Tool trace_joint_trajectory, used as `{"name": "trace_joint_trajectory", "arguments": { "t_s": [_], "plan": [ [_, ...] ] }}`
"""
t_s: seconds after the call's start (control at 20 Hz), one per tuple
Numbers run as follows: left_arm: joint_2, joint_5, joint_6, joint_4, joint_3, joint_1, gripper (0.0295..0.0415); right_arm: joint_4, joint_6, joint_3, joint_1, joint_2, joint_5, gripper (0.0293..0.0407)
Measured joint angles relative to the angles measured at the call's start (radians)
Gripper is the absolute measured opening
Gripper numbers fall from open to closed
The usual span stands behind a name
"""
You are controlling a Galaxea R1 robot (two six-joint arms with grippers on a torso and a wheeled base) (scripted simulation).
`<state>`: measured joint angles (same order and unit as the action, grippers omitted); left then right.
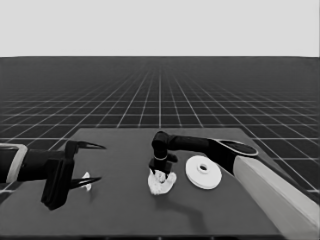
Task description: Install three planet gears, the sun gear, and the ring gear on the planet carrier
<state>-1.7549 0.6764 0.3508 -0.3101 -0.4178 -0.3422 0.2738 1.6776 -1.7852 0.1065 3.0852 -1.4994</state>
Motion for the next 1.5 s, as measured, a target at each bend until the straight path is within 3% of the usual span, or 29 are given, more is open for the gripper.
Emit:
{"name": "trace_joint_trajectory", "arguments": {
  "t_s": [1.5],
  "plan": [
    [0.000,0.000,0.000,0.000,0.000,0.000,0.0385,0.000,0.314,0.000,0.000,0.000,0.000,0.0309]
  ]
}}
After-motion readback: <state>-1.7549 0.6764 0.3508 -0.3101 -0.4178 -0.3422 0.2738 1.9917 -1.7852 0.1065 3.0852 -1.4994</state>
